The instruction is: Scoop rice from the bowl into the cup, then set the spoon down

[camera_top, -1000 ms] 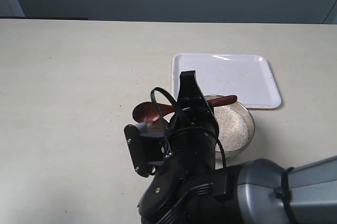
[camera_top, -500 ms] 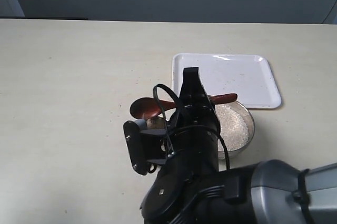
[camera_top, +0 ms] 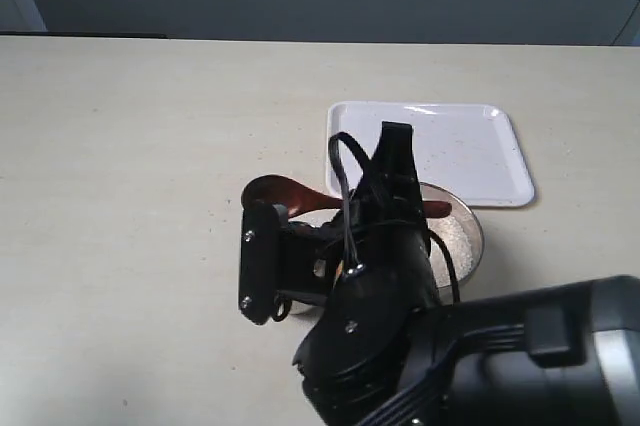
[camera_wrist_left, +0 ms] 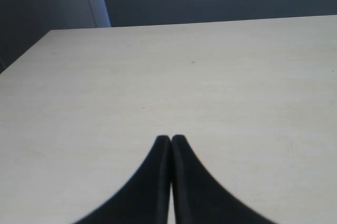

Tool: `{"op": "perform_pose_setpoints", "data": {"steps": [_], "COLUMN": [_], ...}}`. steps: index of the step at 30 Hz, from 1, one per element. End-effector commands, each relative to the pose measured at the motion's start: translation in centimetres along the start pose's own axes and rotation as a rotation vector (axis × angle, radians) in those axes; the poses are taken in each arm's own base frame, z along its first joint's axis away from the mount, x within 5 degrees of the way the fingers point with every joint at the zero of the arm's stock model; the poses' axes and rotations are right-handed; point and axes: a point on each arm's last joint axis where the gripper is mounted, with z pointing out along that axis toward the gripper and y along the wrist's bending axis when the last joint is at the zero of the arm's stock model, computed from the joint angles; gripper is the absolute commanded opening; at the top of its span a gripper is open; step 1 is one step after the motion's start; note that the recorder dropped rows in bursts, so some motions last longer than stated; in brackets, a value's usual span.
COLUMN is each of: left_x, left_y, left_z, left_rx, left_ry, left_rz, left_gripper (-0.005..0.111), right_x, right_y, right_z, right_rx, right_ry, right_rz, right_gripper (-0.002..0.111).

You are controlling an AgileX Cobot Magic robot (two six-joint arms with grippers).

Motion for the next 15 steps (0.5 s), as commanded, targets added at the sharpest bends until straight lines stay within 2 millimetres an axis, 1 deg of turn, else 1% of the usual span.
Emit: {"op": "perform_pose_setpoints", "data": {"steps": [1, 4, 6, 10, 15], "left_x": [-0.4, -0.4, -0.4, -0.4, -0.4], "left_y": [0.0, 0.0, 0.0, 0.0, 0.0], "left_z": [-0.1, -0.1, -0.1, -0.1, -0.1], "left_rx": [0.009, 0.009, 0.009, 0.009, 0.009], "left_ry": [-0.017, -0.017, -0.017, -0.019, -0.019], "left_rz": [0.008, 0.008, 0.008, 0.008, 0.008], "left_gripper": [0.001, 0.001, 0.001, 0.001, 0.001], "right_x": [0.5, 0.8, 1.1, 2.1, 3.9], "right_y": [-0.8, -1.1, -1.6, -3.0, -5.0], "right_z": [-0.3, -0.2, 0.0, 0.5, 1.5], "right_rx": [-0.116, -0.220, -0.249, -0.241, -0.245], "right_ry": [-0.042, -0.066, -0.067, -0.043, 0.013], "right_rz": [0.126, 0.219, 0.264, 0.330, 0.458], "right_gripper": [-0.001, -0.001, -0.001, -0.001, -0.001]}}
